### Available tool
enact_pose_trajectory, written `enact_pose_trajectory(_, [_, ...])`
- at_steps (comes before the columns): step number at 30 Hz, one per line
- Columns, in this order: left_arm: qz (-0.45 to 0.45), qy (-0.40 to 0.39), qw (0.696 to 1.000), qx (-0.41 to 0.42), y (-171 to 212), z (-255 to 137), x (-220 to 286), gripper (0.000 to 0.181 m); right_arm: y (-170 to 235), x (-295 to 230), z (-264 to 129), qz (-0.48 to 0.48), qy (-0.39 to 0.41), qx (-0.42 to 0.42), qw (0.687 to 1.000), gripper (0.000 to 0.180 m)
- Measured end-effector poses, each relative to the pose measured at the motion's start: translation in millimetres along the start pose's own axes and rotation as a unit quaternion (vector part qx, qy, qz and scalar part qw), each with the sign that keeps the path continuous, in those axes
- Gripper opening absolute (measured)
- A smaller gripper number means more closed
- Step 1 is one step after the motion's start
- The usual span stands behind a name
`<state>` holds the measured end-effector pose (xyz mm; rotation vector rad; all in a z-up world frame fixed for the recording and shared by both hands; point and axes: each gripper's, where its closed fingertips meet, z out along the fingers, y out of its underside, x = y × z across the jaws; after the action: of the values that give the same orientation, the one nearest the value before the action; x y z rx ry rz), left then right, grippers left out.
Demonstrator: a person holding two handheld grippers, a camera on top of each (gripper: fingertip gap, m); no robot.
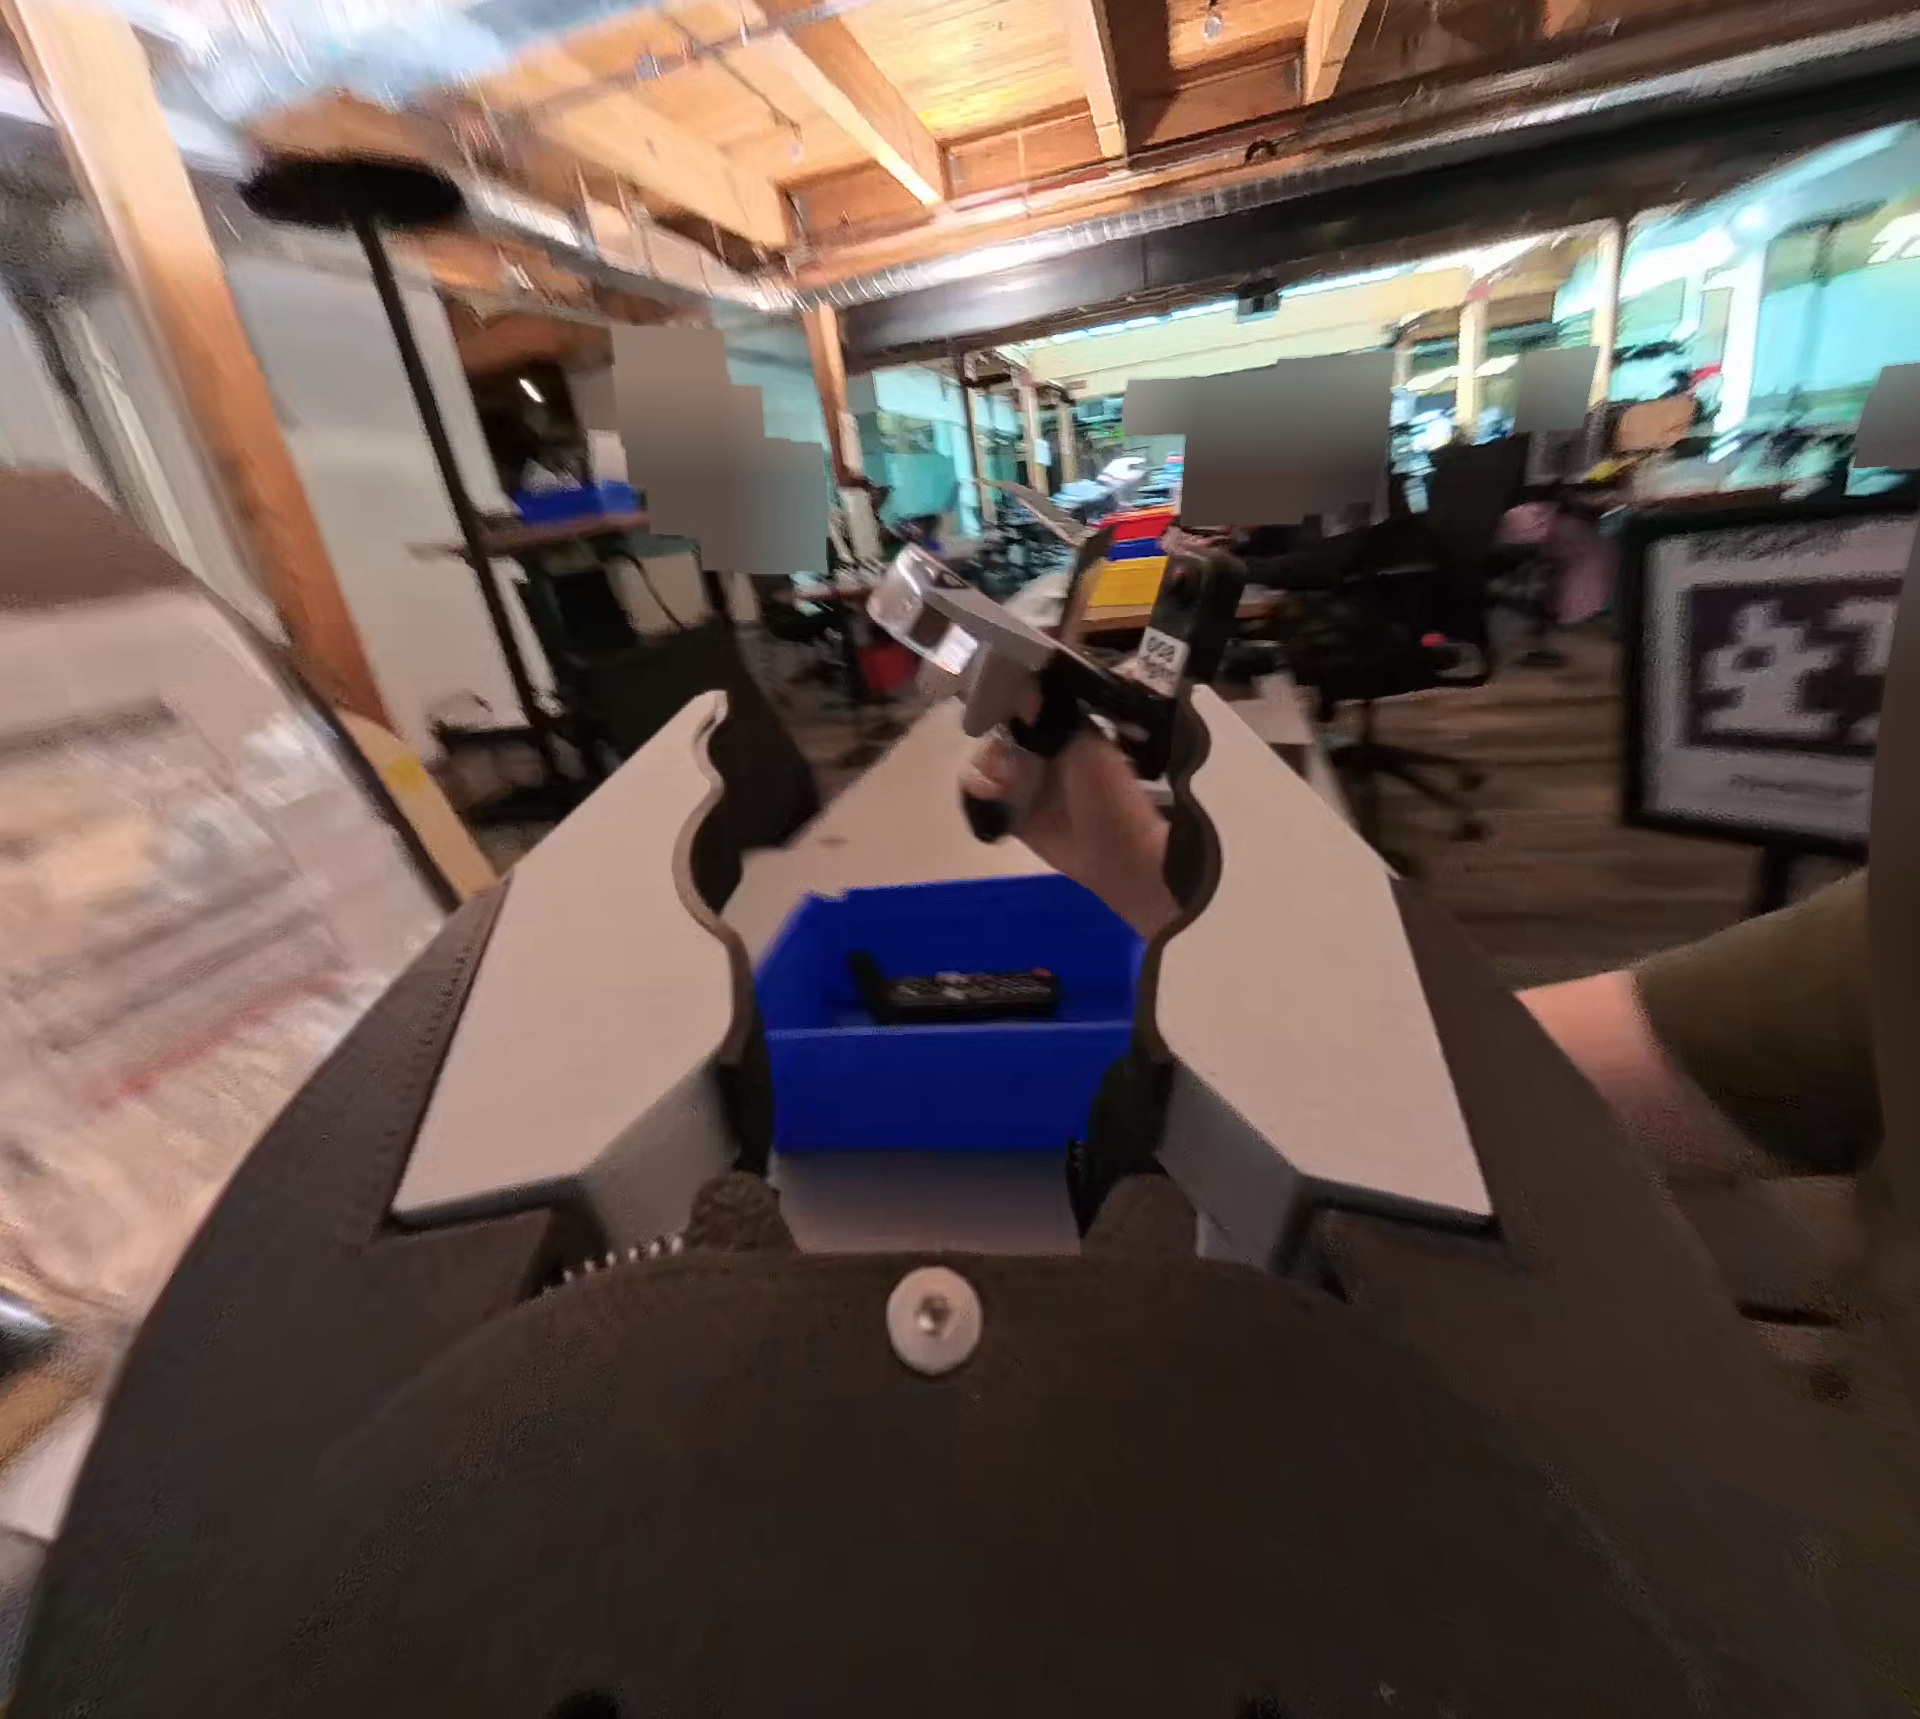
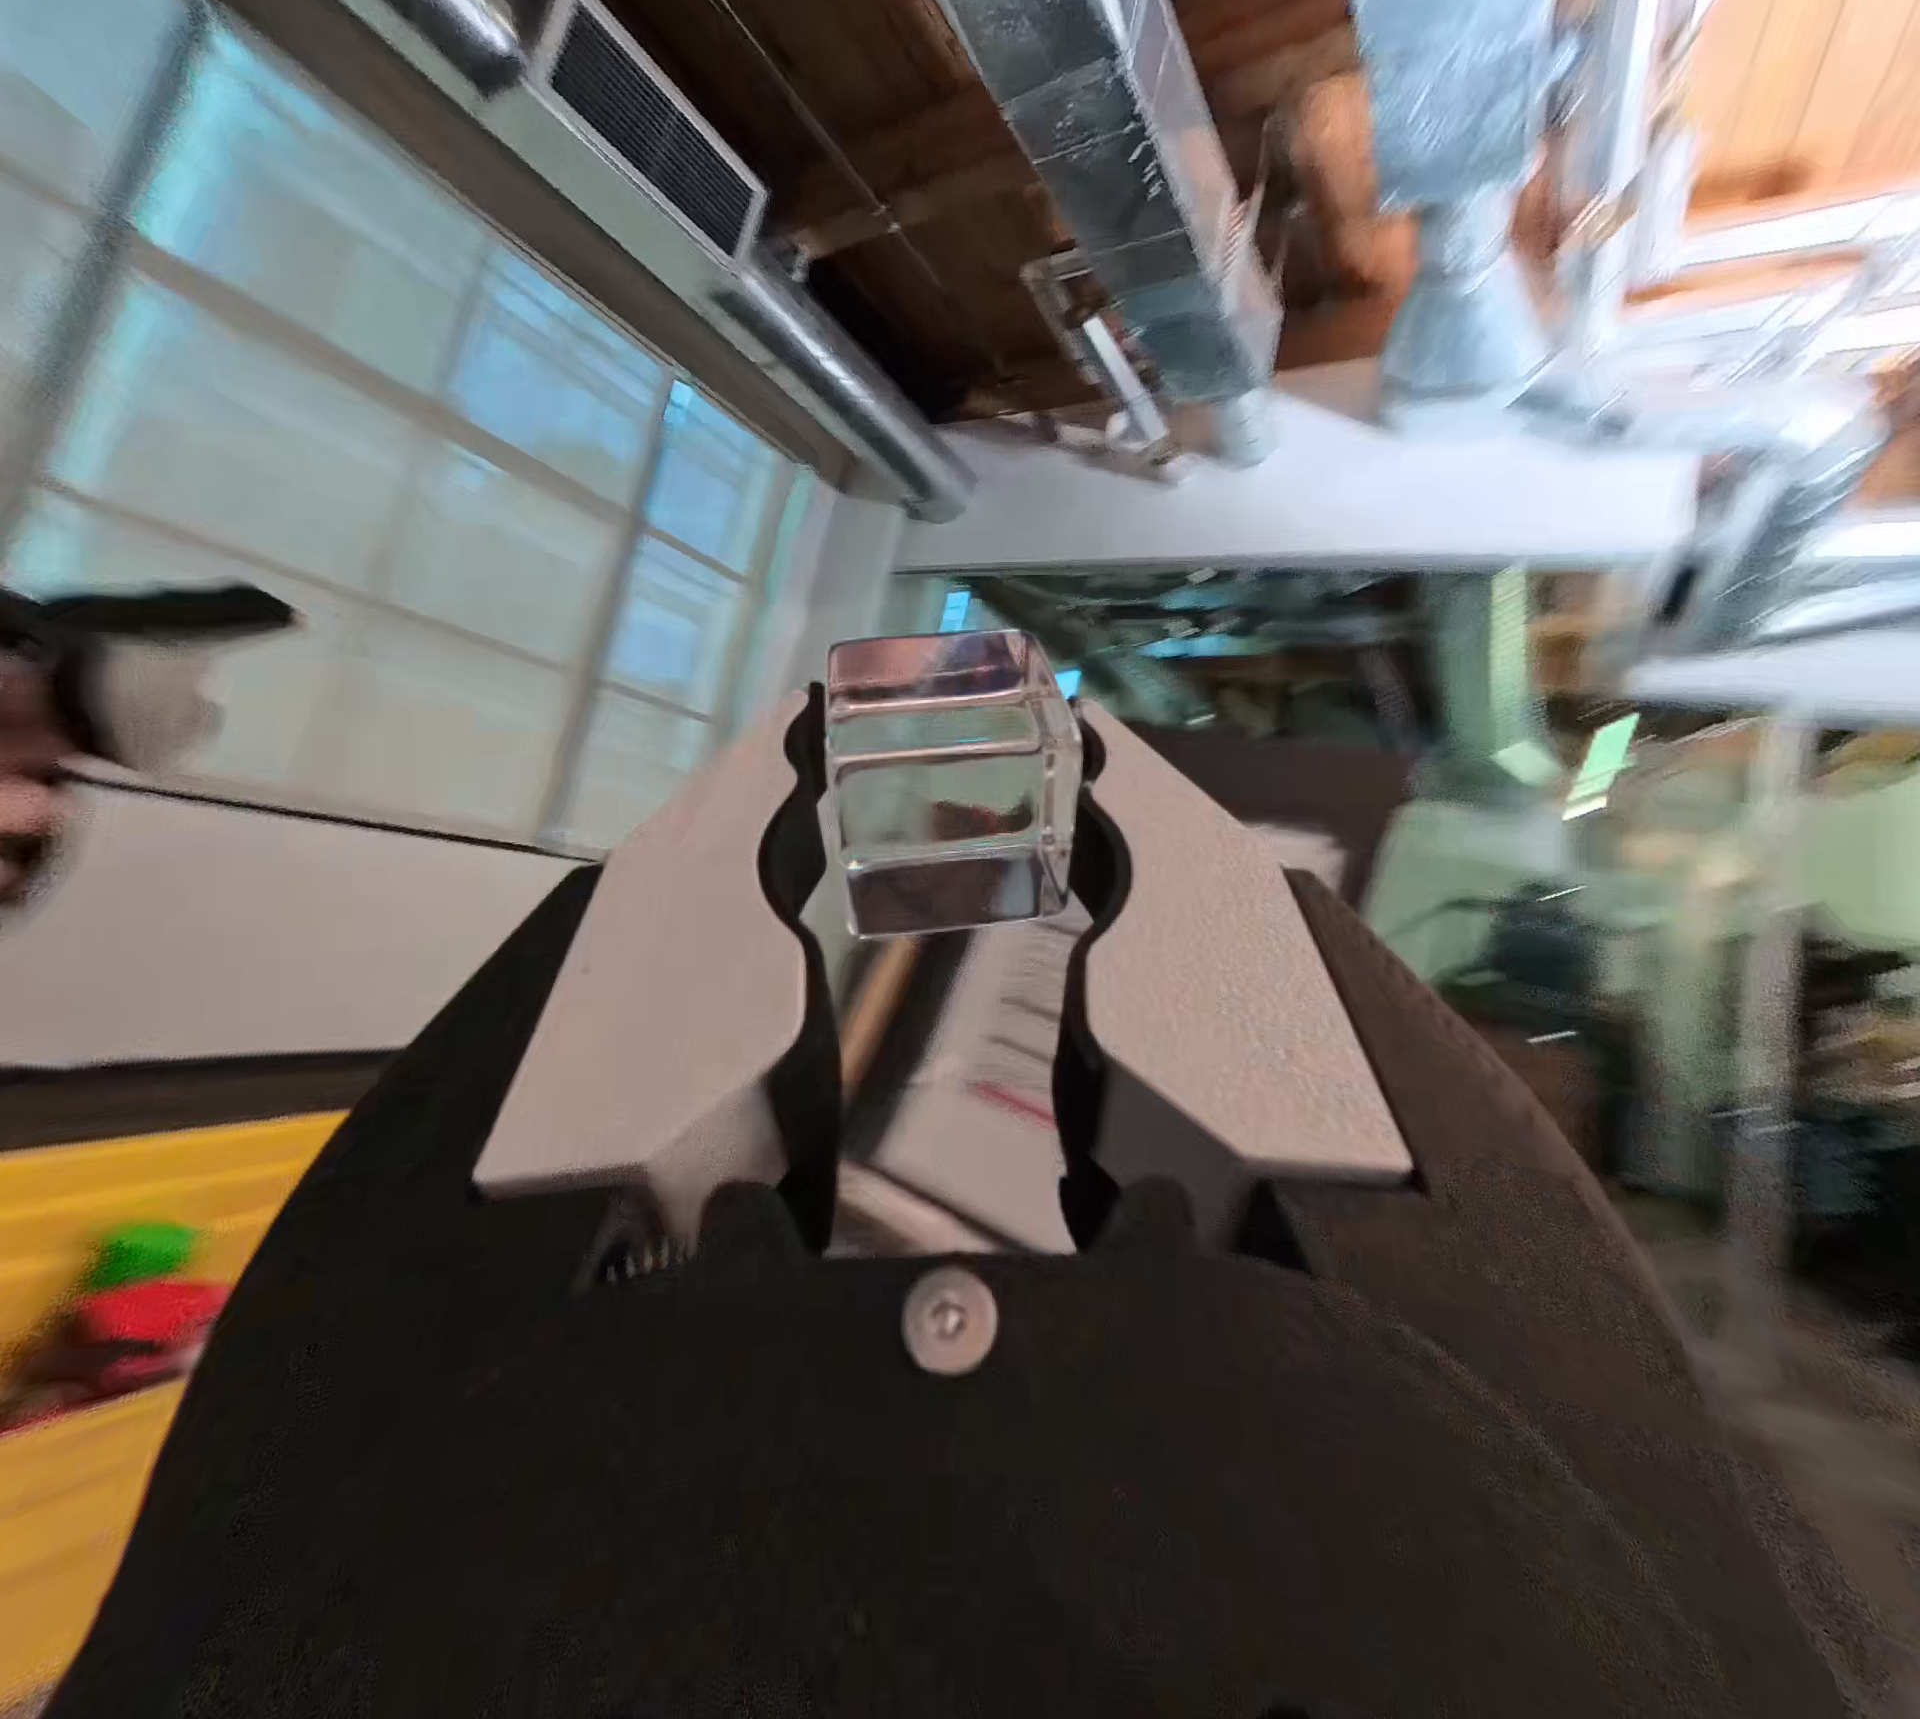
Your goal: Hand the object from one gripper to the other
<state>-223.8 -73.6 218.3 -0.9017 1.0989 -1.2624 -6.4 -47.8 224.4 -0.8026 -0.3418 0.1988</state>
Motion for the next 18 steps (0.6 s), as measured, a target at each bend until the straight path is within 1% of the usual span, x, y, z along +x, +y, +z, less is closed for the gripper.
enact_pose_trajectory(1, [0.048,-0.016,0.999,0.014,-5,1,1,0.089,1,-6,4,0.071,-0.029,-0.006,0.997,0.043])
enact_pose_trajectory(2, [0.102,-0.04,0.993,0.031,-10,2,1,0.089,3,-14,8,0.152,-0.065,-0.016,0.986,0.043])
enact_pose_trajectory(3, [0.165,-0.068,0.983,0.045,-14,2,2,0.087,4,-23,11,0.236,-0.1,-0.027,0.966,0.043])
enact_pose_trajectory(5, [0.298,-0.135,0.944,0.044,-13,5,2,0.076,2,-41,16,0.383,-0.16,-0.037,0.909,0.043])
enact_pose_trajectory(7, [0.413,-0.191,0.891,0.009,-3,15,4,0.076,-5,-57,19,0.475,-0.197,-0.015,0.857,0.043])
enact_pose_trajectory(8, [0.453,-0.21,0.866,-0.008,3,21,5,0.076,-7,-65,21,0.505,-0.207,-0.007,0.838,0.043])
enact_pose_trajectory(9, [0.48,-0.222,0.848,-0.021,8,28,6,0.077,-7,-75,24,0.528,-0.219,-0.004,0.82,0.043])
enact_pose_trajectory(10, [0.496,-0.231,0.837,-0.03,13,35,8,0.078,-8,-86,26,0.547,-0.234,-0.004,0.804,0.043])
enact_pose_trajectory(11, [0.506,-0.237,0.829,-0.03,16,41,10,0.082,-9,-97,27,0.562,-0.25,-0.001,0.788,0.043])
enact_pose_trajectory(12, [0.516,-0.237,0.823,-0.021,17,46,15,0.083,-11,-107,29,0.578,-0.263,0.002,0.773,0.043])
enact_pose_trajectory(14, [0.534,-0.22,0.816,-0.013,23,53,26,0.076,-14,-123,30,0.607,-0.277,0.008,0.745,0.043])
enact_pose_trajectory(15, [0.538,-0.22,0.813,-0.022,26,56,26,0.078,-16,-129,31,0.618,-0.282,0.01,0.734,0.043])
enact_pose_trajectory(16, [0.543,-0.227,0.808,-0.033,28,58,24,0.079,-17,-134,31,0.626,-0.285,0.011,0.726,0.043])
enact_pose_trajectory(18, [0.55,-0.239,0.799,-0.045,30,59,22,0.078,-18,-144,32,0.628,-0.289,0.007,0.722,0.043])
